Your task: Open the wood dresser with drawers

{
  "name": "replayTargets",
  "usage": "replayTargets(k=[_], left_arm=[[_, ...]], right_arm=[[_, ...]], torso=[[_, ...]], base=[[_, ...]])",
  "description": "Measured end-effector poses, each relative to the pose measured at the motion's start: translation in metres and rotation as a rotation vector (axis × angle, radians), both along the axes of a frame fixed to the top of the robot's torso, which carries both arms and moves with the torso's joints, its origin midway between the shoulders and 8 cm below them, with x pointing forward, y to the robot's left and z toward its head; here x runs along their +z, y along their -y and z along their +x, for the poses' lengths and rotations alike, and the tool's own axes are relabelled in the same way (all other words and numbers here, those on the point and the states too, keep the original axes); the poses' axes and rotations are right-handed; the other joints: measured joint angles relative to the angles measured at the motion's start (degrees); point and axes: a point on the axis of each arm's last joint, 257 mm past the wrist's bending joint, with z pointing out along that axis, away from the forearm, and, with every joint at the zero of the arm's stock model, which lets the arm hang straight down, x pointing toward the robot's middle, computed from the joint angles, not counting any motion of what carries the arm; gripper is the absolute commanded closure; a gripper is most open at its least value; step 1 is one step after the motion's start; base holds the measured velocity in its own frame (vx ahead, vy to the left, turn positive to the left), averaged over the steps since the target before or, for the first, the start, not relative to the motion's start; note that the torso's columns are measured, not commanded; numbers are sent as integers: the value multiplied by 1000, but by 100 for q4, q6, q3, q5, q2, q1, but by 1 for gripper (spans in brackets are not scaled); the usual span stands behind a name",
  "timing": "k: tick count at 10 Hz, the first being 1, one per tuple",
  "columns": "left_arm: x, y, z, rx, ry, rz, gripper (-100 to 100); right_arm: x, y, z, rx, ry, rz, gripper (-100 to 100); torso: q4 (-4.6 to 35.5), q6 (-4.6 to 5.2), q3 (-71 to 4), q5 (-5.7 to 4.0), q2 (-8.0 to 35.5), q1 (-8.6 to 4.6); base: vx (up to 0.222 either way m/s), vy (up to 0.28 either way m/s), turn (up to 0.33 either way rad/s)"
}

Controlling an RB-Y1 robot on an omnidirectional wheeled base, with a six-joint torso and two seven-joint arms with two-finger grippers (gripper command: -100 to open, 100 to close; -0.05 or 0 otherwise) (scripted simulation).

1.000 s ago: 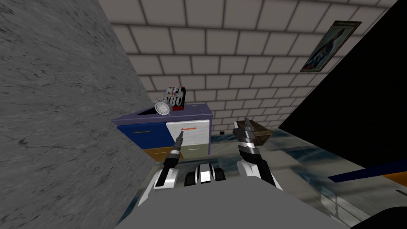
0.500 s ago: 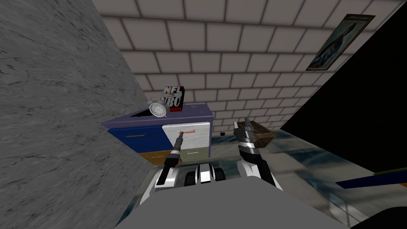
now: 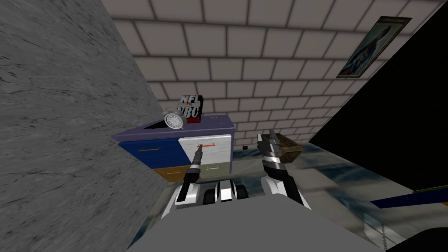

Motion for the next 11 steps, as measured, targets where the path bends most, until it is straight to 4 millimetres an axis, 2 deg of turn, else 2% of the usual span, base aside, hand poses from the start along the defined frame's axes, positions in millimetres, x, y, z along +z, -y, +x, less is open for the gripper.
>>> replayTargets(k=[2, 3, 5, 9, 11], left_arm=[[9, 0, -1, 4, 2, 0, -100], [9, 0, -1, 5, 0, 0, 100], [8, 0, 1, 1, 7, -2, 100], [10, 32, -1, -23, -3, -2, 100], [6, 34, -3, -26, -14, -3, 100]], right_arm=[[0, 0, 0, 0, 0, 0, 0], [0, 0, 0, 0, 0, 0, 0], [0, 0, 0, 0, 0, 0, 0], [0, 0, 0, 0, 0, 0, 0], [0, 0, 0, 0, 0, 0, 0]], torso=[[-8, 0, -18, 1, -30, 6], [-3, 0, -4, 1, -3, 2], [-1, -3, 16, 2, 20, 1], [23, -5, 18, -9, 35, -2], [14, -12, -1, -10, 6, -3]], base=[[86, 16, -18], [-43, -7, 38], [-79, 23, 50], [-164, 46, 35], [-143, 6, 8]])
